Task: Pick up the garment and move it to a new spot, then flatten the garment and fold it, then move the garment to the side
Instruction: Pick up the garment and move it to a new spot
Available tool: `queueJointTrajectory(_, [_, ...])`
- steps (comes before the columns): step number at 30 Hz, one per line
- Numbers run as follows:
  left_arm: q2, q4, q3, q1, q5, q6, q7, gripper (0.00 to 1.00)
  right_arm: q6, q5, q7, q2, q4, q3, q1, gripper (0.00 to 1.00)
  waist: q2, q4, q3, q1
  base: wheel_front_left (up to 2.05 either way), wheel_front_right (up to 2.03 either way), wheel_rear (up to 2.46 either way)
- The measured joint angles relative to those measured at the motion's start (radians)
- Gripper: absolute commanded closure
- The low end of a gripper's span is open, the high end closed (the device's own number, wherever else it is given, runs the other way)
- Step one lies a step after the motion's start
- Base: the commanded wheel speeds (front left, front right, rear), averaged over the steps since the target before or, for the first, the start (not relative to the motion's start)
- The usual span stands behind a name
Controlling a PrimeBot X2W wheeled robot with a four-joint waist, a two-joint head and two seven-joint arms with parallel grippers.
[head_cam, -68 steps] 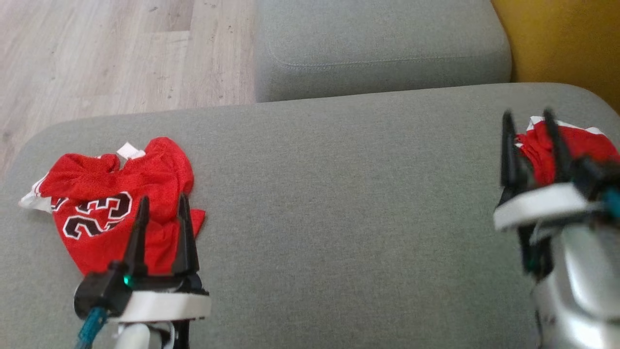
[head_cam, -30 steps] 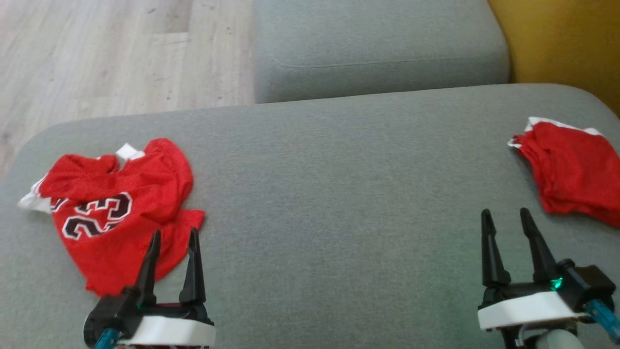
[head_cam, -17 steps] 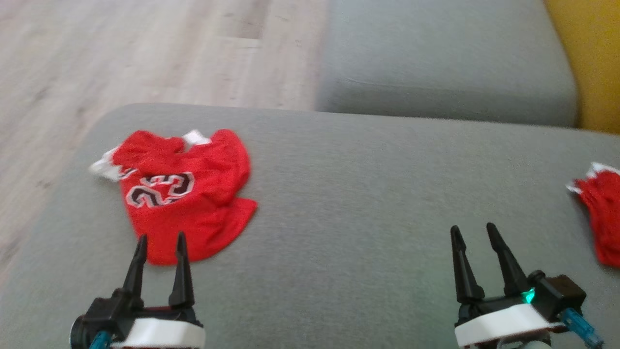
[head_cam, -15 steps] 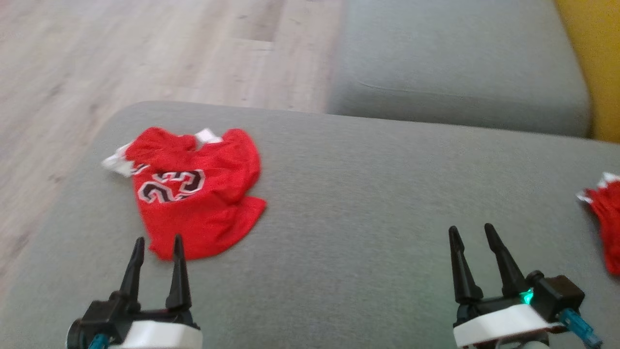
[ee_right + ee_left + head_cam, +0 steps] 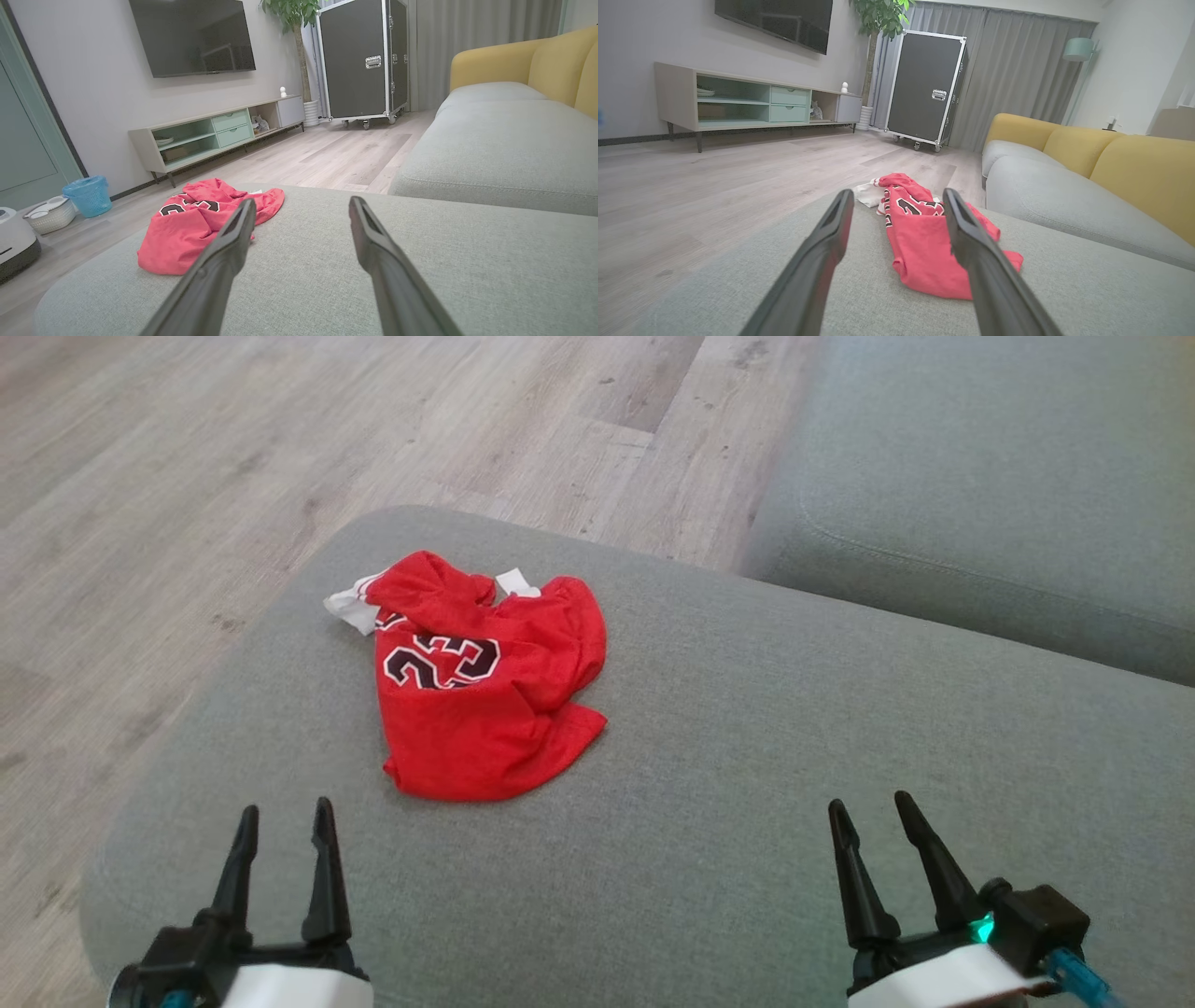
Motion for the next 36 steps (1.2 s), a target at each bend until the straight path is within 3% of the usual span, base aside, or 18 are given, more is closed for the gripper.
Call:
queueJointTrajectory(8, [0.014,0.022,0.015,-0.016,0.014,-0.011,0.000,0.00,0.000,-0.033,0.000,0.000,0.002,-0.005,0.000,0.00,0.0000,-0.012,0.016,0.0000,0.00,0.00,0.00])
queueJointTrajectory(16, [0.088,0.104,-0.061,-0.219,0.016,-0.018,0.031,0.00,0.000,-0.103,0.000,0.000,-0.013,-0.033,-0.003,0.00,0.0000,-0.044,0.079,0.0000,0.00,0.00,0.00])
queueJointTrajectory(23, [0.205,0.208,-0.310,-0.626,-0.075,-0.025,0.264,0.00,0.000,-0.179,0.000,0.000,-0.058,-0.093,-0.104,0.00,0.0000,-0.082,0.215,0.0004,0.00,0.00,0.00])
queueJointTrajectory(28, [0.281,0.286,-0.571,-0.817,-0.191,-0.026,0.411,0.00,0.000,-0.208,0.000,-0.001,-0.082,-0.108,-0.153,0.00,-0.0001,-0.121,0.310,0.0005,0.00,0.00,0.00])
queueJointTrajectory(29, [0.307,0.330,-0.641,-0.867,-0.255,-0.026,0.455,0.00,0.000,-0.209,0.000,-0.001,-0.091,-0.108,-0.173,0.00,0.0000,-0.142,0.342,0.0005,0.00,0.00,0.00])
queueJointTrajectory(36, [0.342,0.438,-0.817,-0.965,-0.478,-0.026,0.617,0.00,0.000,-0.207,0.000,-0.002,-0.115,-0.107,-0.223,0.00,-0.0001,-0.227,0.424,0.0004,0.00,0.00,0.00])
